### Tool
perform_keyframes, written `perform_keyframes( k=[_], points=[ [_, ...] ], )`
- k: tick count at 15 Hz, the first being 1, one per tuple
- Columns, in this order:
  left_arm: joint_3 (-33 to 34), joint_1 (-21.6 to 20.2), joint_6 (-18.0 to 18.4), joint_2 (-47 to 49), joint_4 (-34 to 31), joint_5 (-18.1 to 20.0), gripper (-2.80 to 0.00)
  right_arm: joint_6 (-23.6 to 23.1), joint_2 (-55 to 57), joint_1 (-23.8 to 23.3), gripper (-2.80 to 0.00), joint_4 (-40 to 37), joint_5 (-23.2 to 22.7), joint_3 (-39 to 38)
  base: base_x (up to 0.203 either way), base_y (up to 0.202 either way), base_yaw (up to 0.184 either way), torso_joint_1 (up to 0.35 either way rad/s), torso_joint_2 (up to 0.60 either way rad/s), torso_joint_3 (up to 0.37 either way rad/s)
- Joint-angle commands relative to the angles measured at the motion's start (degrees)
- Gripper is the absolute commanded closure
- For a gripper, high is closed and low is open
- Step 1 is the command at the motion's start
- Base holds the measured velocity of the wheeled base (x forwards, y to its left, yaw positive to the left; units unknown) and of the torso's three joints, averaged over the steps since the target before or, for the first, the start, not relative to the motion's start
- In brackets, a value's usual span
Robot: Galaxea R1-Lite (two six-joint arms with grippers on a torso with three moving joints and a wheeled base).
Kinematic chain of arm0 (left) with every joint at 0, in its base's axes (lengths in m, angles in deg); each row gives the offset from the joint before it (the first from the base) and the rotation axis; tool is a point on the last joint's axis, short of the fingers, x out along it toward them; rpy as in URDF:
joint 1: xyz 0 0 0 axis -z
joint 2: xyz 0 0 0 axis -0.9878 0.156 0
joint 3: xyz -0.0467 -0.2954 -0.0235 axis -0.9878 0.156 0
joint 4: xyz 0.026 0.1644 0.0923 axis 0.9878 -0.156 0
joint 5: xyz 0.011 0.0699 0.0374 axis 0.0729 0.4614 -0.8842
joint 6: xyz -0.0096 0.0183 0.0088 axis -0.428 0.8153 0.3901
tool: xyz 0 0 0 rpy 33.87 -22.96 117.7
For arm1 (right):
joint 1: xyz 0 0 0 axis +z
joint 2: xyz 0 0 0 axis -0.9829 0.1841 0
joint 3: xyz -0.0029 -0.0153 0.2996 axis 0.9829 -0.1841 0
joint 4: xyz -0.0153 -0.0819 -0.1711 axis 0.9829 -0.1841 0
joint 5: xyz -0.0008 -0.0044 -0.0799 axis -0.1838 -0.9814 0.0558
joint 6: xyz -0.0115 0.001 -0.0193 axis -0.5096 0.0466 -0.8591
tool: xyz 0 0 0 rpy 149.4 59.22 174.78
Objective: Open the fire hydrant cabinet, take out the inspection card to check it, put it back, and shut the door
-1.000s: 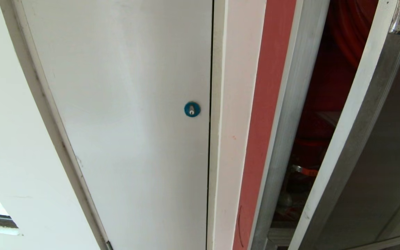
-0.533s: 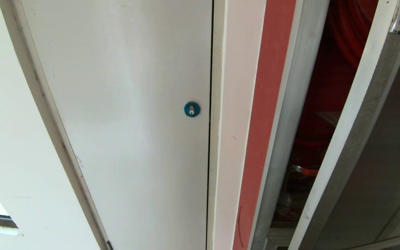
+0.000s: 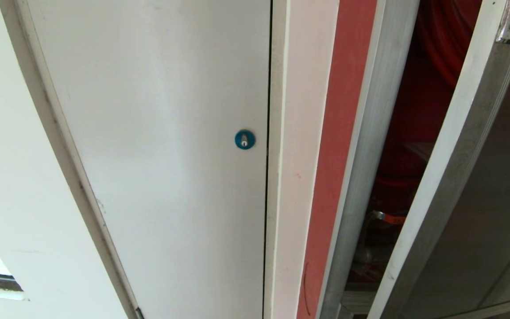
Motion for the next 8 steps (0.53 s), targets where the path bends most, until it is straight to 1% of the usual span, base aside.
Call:
perform_keyframes(
  k=[1, 4, 5, 7, 8],
  points=[
    [0.0, 0.0, 0.0, 0.0, 0.0, 0.0, 0.00, -1.2, -4.0, -5.6, 0.00, -0.4, 0.1, -1.6, 0.000, 0.000, 0.000, 0.000, 0.00, 0.000],
    [0.1, 0.0, 0.0, 0.0, 0.0, 0.0, 0.00, -1.8, -9.5, -13.4, 0.00, -3.9, 0.1, -2.0, 0.000, 0.000, 0.000, 0.000, 0.00, 0.000],
    [0.0, 0.0, 0.0, 0.0, 0.0, 0.0, 0.00, -1.9, -11.8, -15.1, 0.00, -5.9, -0.4, -2.0, 0.000, 0.000, 0.000, 0.000, 0.00, 0.000],
    [0.0, 0.0, 0.0, 0.0, 0.0, 0.0, 0.00, -1.8, -17.0, -15.8, 0.00, -11.4, -1.3, -2.0, 0.000, 0.000, 0.000, 0.000, 0.00, 0.000],
    [0.0, 0.0, 0.0, 0.0, 0.0, 0.0, 0.00, -0.7, -18.4, -15.9, 0.00, -14.9, -1.4, -2.0, 0.000, 0.000, 0.000, 0.000, 0.00, 0.000]
  ],
)
